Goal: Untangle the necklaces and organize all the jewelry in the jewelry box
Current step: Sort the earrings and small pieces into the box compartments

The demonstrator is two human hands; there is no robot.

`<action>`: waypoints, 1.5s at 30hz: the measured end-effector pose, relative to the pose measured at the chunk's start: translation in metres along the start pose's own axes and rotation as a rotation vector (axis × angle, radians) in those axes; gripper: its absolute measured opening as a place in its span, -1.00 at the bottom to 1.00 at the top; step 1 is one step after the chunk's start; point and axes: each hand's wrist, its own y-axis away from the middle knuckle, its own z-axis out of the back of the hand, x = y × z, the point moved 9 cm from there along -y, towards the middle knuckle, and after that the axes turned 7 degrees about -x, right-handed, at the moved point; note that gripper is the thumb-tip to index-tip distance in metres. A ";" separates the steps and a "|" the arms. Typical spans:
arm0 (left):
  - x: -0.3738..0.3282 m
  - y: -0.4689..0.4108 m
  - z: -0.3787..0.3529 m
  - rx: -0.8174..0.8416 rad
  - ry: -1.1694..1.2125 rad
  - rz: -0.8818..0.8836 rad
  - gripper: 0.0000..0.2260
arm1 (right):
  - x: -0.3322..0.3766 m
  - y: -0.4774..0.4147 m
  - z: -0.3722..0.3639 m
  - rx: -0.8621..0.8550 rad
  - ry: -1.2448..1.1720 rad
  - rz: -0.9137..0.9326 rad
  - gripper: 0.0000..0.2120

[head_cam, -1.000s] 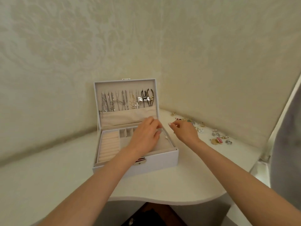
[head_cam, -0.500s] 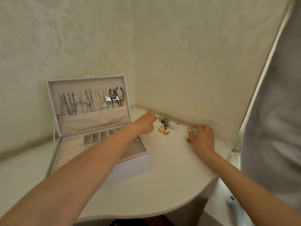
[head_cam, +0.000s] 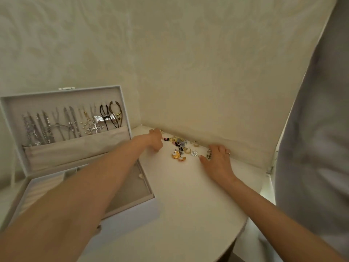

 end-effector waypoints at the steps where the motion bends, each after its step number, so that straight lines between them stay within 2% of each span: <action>1: 0.000 -0.004 0.001 0.001 0.012 0.009 -0.37 | 0.003 -0.003 -0.002 0.017 -0.056 0.022 -0.60; 6: 0.001 -0.026 0.002 0.017 0.087 -0.020 -0.34 | 0.010 -0.014 -0.004 0.067 -0.452 0.059 -0.72; 9: 0.001 -0.037 0.000 0.015 0.129 -0.051 -0.38 | 0.004 -0.020 0.000 0.003 -0.508 0.027 -0.73; 13: 0.001 -0.049 -0.002 -0.018 0.170 -0.070 -0.50 | -0.004 -0.029 -0.002 -0.047 -0.470 -0.017 -0.71; 18: -0.006 -0.055 -0.002 -0.057 0.230 -0.124 -0.57 | 0.014 -0.035 -0.020 0.083 -0.406 0.091 -0.67; 25: -0.031 -0.040 -0.004 -0.015 0.349 -0.347 -0.63 | 0.022 -0.034 -0.029 0.211 -0.428 0.125 -0.68; 28: -0.039 -0.027 -0.007 0.047 0.354 -0.384 -0.53 | 0.021 -0.033 -0.029 0.229 -0.440 0.102 -0.66; 31: -0.048 -0.015 -0.009 0.109 0.409 -0.401 -0.44 | 0.025 -0.036 -0.034 0.251 -0.327 0.129 -0.60; 34: -0.055 -0.004 -0.007 0.142 0.475 -0.422 -0.47 | 0.032 -0.038 -0.042 0.261 -0.205 0.160 -0.61; 36: -0.059 0.004 -0.006 0.188 0.522 -0.433 -0.53 | 0.034 -0.039 -0.044 0.259 -0.205 0.156 -0.62; 41: -0.057 0.018 -0.005 0.309 0.616 -0.427 -0.52 | 0.025 -0.035 -0.041 0.344 -0.528 0.032 -0.65; 45: -0.048 0.016 0.002 0.262 0.813 -0.360 -0.59 | 0.026 -0.034 -0.035 0.343 -0.685 0.013 -0.68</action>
